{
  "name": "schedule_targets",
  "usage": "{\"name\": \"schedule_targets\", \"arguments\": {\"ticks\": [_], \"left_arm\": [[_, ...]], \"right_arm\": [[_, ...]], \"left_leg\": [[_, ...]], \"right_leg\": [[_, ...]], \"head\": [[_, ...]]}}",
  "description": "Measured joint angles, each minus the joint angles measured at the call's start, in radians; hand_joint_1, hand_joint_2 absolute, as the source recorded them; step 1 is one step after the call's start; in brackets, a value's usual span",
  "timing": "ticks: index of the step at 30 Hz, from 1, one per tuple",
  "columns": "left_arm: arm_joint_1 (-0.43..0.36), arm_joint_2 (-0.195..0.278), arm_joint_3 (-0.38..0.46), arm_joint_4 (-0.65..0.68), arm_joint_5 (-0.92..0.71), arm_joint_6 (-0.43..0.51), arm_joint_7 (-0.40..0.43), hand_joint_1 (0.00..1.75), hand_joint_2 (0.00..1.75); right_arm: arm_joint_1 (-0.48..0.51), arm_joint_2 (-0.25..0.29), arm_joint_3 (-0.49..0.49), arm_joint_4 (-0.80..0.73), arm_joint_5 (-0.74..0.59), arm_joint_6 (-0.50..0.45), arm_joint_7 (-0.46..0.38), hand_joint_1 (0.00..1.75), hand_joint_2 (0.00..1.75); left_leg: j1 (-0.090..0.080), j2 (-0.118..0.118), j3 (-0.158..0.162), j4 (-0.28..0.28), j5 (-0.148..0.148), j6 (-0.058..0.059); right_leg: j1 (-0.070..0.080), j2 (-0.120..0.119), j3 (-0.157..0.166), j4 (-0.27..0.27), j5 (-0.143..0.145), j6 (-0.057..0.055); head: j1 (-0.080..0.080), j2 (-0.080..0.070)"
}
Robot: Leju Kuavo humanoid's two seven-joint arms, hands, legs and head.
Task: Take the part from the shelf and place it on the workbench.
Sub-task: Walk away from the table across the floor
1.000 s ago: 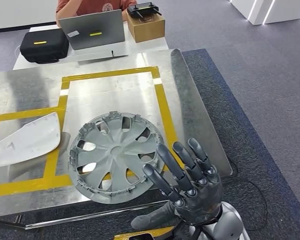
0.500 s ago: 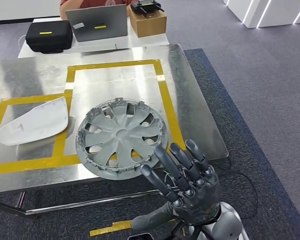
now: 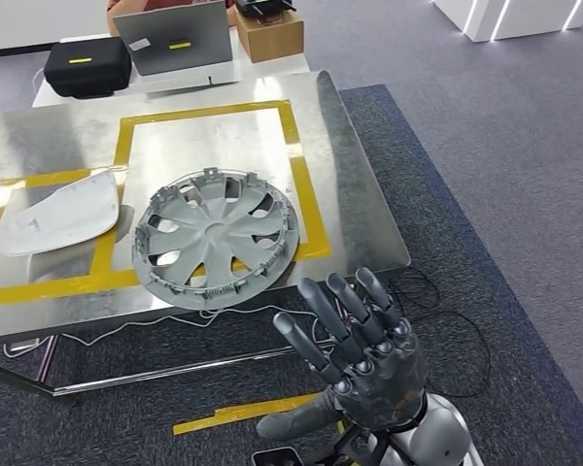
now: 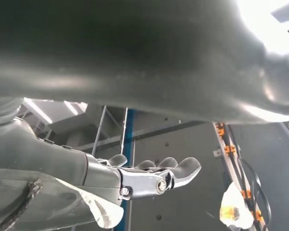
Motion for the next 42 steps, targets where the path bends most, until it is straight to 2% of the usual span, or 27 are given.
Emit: {"name": "schedule_targets", "arguments": {"ticks": [1,2,4,6,7,10,12,14,15,16,17,18,20,22,23,25,26,28,30,31,33,35,37,38,40,41,42], "left_arm": [[0.0,0.0,0.0,0.0,0.0,0.0,0.0,0.0,0.0],[0.0,-0.001,0.0,0.0,-0.001,0.001,0.0,0.0,0.0],[0.0,-0.001,0.0,0.0,-0.002,0.002,0.0,0.0,0.0],[-0.002,-0.001,0.0,0.0,-0.002,0.003,0.0,0.0,0.0],[-0.002,-0.002,0.0,0.0,-0.002,0.003,-0.001,0.0,0.0],[-0.001,-0.004,0.002,0.0,-0.002,0.002,-0.006,0.0,0.0],[0.001,-0.006,0.006,0.0,0.001,0.002,-0.011,0.0,0.0],[0.001,-0.007,0.013,0.0,0.006,0.004,-0.016,0.0,0.0],[0.002,-0.007,0.017,0.0,0.009,0.005,-0.018,0.0,0.0],[0.004,-0.008,0.021,0.0,0.012,0.006,-0.019,0.0,0.0],[0.006,-0.008,0.024,0.0,0.017,0.007,-0.021,0.0,0.0],[0.007,-0.008,0.025,0.0,0.023,0.007,-0.022,0.0,0.0],[0.011,-0.008,0.025,0.0,0.035,0.012,-0.029,0.0,0.0],[0.014,-0.008,0.027,0.0,0.043,0.02,-0.037,0.0,0.0],[0.016,-0.008,0.029,0.0,0.047,0.025,-0.04,0.0,0.0],[0.02,-0.008,0.033,0.0,0.058,0.033,-0.045,0.0,0.0],[0.023,-0.008,0.037,0.0,0.062,0.037,-0.047,0.0,0.0],[0.029,-0.007,0.046,0.001,0.069,0.043,-0.051,0.0,0.0],[0.036,-0.007,0.052,0.001,0.071,0.043,-0.053,0.0,0.0],[0.038,-0.006,0.054,0.001,0.071,0.045,-0.053,0.0,0.0],[0.039,-0.005,0.061,0.001,0.071,0.05,-0.053,0.0,0.0],[0.038,-0.005,0.068,0.001,0.068,0.056,-0.056,0.0,0.0],[0.037,-0.004,0.072,0.001,0.063,0.057,-0.06,0.0,0.0],[0.037,-0.004,0.074,0.001,0.063,0.058,-0.062,0.0,0.0],[0.036,-0.004,0.074,0.001,0.062,0.058,-0.064,0.0,0.0],[0.035,-0.004,0.075,0.001,0.062,0.057,-0.065,0.0,0.0],[0.034,-0.004,0.075,0.001,0.062,0.057,-0.065,0.0,0.0]], "right_arm": [[0.003,0.0,-0.005,0.004,0.0,0.0,-0.002,0.0,0.0],[0.005,0.001,-0.011,0.007,0.0,0.0,-0.005,0.0,0.0],[0.009,0.004,-0.021,0.012,0.0,0.0,-0.009,0.0,0.0],[0.011,0.008,-0.027,0.015,0.0,0.0,-0.011,0.0,0.0],[0.012,0.01,-0.03,0.017,0.0,0.0,-0.015,0.0,0.0],[0.04,0.028,-0.083,0.028,0.0,0.0,-0.047,0.0,0.0],[0.073,0.043,-0.155,0.049,0.0,0.0,-0.05,0.0,0.0],[0.101,0.048,-0.223,0.078,-0.001,0.0,-0.023,0.0,0.0],[0.115,0.048,-0.252,0.096,-0.001,0.0,0.003,0.0,0.0],[0.128,0.048,-0.279,0.116,-0.004,0.001,0.029,0.0,0.0],[0.14,0.048,-0.306,0.139,-0.011,0.001,0.05,0.0,0.0],[0.15,0.048,-0.331,0.162,-0.017,0.001,0.066,0.0,0.0],[0.169,0.048,-0.376,0.206,-0.019,0.0,0.107,0.0,0.0],[0.186,0.047,-0.401,0.251,-0.01,0.0,0.187,0.0,0.0],[0.193,0.046,-0.412,0.284,-0.011,-0.001,0.236,0.0,0.0],[0.202,0.044,-0.453,0.392,-0.036,-0.001,0.31,0.0,0.0],[0.201,0.045,-0.495,0.47,-0.065,-0.001,0.312,0.0,0.0],[0.191,0.052,-0.623,0.632,-0.112,0.0,0.218,0.0,0.0],[0.165,0.072,-0.786,0.77,-0.104,0.0,0.088,0.0,0.0],[0.145,0.085,-0.868,0.836,-0.082,0.0,0.058,0.0,0.0],[0.093,0.098,-1.014,1.008,-0.054,0.032,0.119,0.0,0.0],[0.031,0.095,-1.14,1.232,-0.082,0.159,0.308,0.0,0.0],[-0.017,0.089,-1.246,1.423,-0.124,0.302,0.46,0.0,0.0],[-0.03,0.088,-1.285,1.487,-0.133,0.338,0.488,0.0,0.0],[-0.05,0.088,-1.339,1.588,-0.138,0.351,0.487,0.0,0.0],[-0.06,0.087,-1.359,1.628,-0.14,0.351,0.485,0.0,0.0],[-0.071,0.085,-1.378,1.665,-0.141,0.352,0.483,0.0,0.0]], "left_leg": [[0.0,0.0,0.006,0.029,-0.003,0.0],[0.0,-0.001,0.029,0.022,0.012,0.003],[-0.002,-0.003,0.12,-0.096,0.058,0.016],[-0.007,-0.008,0.206,-0.236,0.07,0.032],[-0.011,-0.01,0.226,-0.274,0.069,0.037],[-0.012,-0.008,0.22,-0.297,0.087,0.051],[-0.008,-0.005,0.205,-0.302,0.106,0.063],[-0.01,-0.003,0.179,-0.297,0.122,0.071],[-0.011,-0.002,0.164,-0.293,0.131,0.072],[-0.012,-0.001,0.149,-0.29,0.139,0.072],[-0.013,0.001,0.133,-0.286,0.147,0.071],[-0.013,0.002,0.119,-0.282,0.154,0.07],[-0.014,0.002,0.094,-0.27,0.166,0.065],[-0.016,0.003,0.078,-0.259,0.179,0.056],[-0.017,0.003,0.074,-0.258,0.186,0.052],[-0.015,0.002,0.071,-0.258,0.195,0.043],[-0.014,0.0,0.067,-0.249,0.179,0.037],[-0.01,-0.004,0.045,-0.171,0.094,0.025],[-0.002,-0.004,0.02,-0.041,0.001,0.015],[0.001,-0.005,0.017,0.008,-0.016,0.012],[0.003,-0.005,0.055,0.008,0.017,0.012],[0.003,-0.007,0.15,-0.114,0.064,0.016],[0.0,-0.012,0.231,-0.241,0.062,0.023],[-0.003,-0.014,0.247,-0.273,0.052,0.028],[-0.005,-0.009,0.24,-0.29,0.059,0.042],[-0.005,-0.006,0.231,-0.293,0.07,0.051],[-0.005,-0.002,0.22,-0.296,0.083,0.06]], "right_leg": [[0.002,0.0,-0.013,0.003,0.01,0.0],[0.003,0.0,-0.028,0.006,0.02,0.001],[0.006,0.002,-0.055,0.014,0.036,0.003],[0.009,0.003,-0.074,0.017,0.051,0.011],[0.009,0.003,-0.08,0.017,0.059,0.016],[0.006,0.003,-0.09,0.017,0.068,0.037],[0.005,0.004,-0.114,0.071,0.01,0.047],[0.003,0.005,-0.152,0.194,-0.084,0.055],[0.002,0.005,-0.166,0.255,-0.115,0.058],[0.002,0.005,-0.168,0.294,-0.125,0.06],[0.002,0.005,-0.155,0.301,-0.113,0.062],[0.001,0.005,-0.123,0.27,-0.086,0.063],[0.002,0.004,-0.022,0.134,-0.044,0.062],[0.003,0.005,0.053,0.017,-0.047,0.056],[0.005,0.005,0.063,-0.007,-0.053,0.052],[0.005,0.002,0.053,-0.015,-0.043,0.037],[0.004,-0.001,0.046,-0.017,-0.036,0.028],[-0.001,-0.008,0.033,-0.02,-0.017,0.01],[-0.001,-0.012,0.013,-0.015,0.001,0.005],[-0.001,-0.012,-0.002,-0.011,0.01,0.006],[-0.002,-0.012,-0.032,-0.002,0.027,0.01],[-0.003,-0.01,-0.056,0.007,0.041,0.017],[-0.002,-0.009,-0.071,0.016,0.053,0.028],[-0.002,-0.009,-0.077,0.019,0.061,0.034],[-0.006,-0.005,-0.086,0.018,0.076,0.048],[-0.008,-0.002,-0.093,0.023,0.067,0.053],[-0.009,0.0,-0.104,0.043,0.038,0.058]], "head": [[0.0,0.0],[0.0,0.0],[0.0,0.0],[0.0,0.0],[0.0,0.0],[0.001,0.0],[0.005,0.0],[0.008,0.0],[0.008,0.0],[0.008,0.0],[0.008,0.0],[0.008,0.0],[0.009,0.0],[0.008,0.0],[0.008,0.0],[0.008,0.0],[0.008,0.0],[0.006,0.0],[0.003,0.0],[0.003,0.0],[0.002,0.0],[0.003,0.0],[0.004,0.0],[0.004,0.0],[0.003,0.0],[0.002,0.0],[0.004,0.0]]}}
